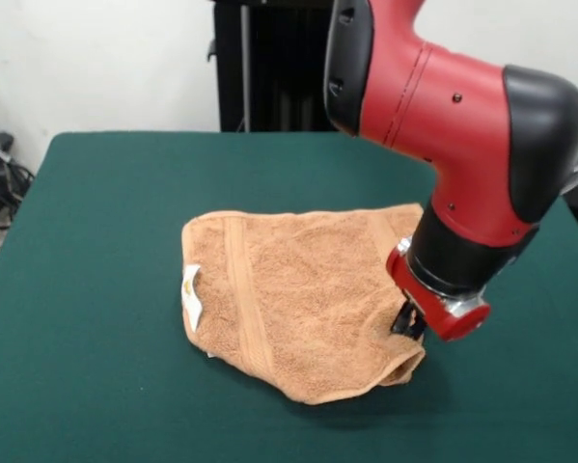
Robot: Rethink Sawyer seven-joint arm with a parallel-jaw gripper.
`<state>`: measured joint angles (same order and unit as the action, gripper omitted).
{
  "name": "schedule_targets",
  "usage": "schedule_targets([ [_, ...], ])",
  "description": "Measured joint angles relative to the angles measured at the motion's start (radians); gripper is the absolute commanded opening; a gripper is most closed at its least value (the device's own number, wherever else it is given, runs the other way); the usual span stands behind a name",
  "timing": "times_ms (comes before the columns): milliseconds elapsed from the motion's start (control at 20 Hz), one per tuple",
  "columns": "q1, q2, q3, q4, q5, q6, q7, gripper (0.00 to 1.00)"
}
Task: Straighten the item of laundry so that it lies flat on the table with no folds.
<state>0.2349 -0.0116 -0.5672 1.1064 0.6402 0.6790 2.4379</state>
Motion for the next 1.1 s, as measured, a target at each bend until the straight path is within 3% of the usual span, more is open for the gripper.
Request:
schedule_targets([
  [700, -0.011, -0.038, -0.002, 0.060, 0.004, -0.020, 0.000, 0.00],
  [1100, -0.085, -0.097, 0.039, 0.099, 0.004, 0.035, 0.000, 0.00],
])
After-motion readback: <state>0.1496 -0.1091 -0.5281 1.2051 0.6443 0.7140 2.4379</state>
